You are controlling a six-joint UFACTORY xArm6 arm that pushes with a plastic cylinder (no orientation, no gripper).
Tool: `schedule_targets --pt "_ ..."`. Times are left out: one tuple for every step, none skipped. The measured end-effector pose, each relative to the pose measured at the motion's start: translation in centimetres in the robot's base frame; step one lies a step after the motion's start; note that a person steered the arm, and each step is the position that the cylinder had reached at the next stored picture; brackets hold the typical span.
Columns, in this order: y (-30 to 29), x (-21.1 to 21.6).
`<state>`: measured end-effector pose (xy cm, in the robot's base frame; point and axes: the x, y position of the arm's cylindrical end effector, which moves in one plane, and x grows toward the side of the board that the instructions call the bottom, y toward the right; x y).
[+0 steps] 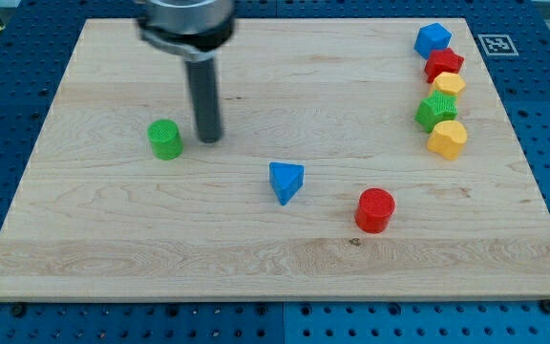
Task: Move the green circle to the top left of the blue triangle
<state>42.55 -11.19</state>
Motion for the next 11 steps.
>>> schedule_targets --pt "-2.2 -2.3" --pt "-6.8 -3.7" --pt "-14.6 -2.6" --pt "-13.4 -1.9" --pt "-12.3 -1.9" --pt "-12.6 0.7" --pt "-11.7 2.4" --pt "-11.2 2.4" --pt "-7.2 2.4" --pt "-2.2 2.4" --pt "1.2 2.4"
